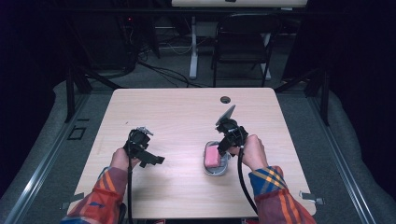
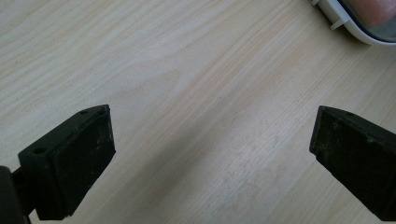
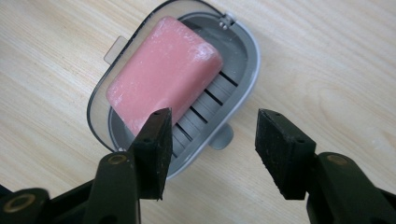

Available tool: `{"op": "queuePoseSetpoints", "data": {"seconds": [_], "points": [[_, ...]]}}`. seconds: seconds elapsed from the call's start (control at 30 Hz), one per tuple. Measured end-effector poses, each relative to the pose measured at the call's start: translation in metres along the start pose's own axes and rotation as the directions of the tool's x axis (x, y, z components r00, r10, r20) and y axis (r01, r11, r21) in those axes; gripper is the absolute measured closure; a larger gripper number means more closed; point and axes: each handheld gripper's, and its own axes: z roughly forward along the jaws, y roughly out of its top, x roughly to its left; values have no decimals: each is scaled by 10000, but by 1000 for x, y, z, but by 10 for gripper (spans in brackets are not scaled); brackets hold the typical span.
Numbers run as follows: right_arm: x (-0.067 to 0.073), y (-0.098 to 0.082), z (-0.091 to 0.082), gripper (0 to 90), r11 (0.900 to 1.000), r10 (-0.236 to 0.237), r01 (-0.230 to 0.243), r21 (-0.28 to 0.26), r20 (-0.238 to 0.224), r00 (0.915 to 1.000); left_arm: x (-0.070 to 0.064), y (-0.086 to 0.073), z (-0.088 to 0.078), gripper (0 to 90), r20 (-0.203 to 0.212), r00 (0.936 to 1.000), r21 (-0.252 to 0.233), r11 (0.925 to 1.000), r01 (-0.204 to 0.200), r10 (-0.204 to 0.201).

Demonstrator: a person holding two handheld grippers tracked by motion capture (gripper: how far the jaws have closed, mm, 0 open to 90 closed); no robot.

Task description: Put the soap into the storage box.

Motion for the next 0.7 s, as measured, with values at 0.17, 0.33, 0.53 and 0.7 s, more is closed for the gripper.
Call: {"op": "queuePoseSetpoints", "data": {"seconds": [0.17, 0.33, 0.53, 0.7], "points": [[-6, -6, -10, 422, 9989, -95, 96, -469, 28, 10000, 0, 0, 0, 0, 5, 10000, -10, 10000, 2, -2], [-18, -18, -27, 326, 9927, -340, 354, -1153, 143, 9993, 0, 0, 0, 0, 15, 10000, -25, 10000, 14, -14], [-30, -30, -39, 230, 9887, -333, 379, -1453, 335, 9989, 0, 0, 0, 0, 20, 10000, -38, 10000, 11, -11], [-46, -48, -49, 141, 9836, -216, 322, -1773, 614, 9979, 0, 0, 0, 0, 8, 10000, -36, 10000, 14, -14]]}}
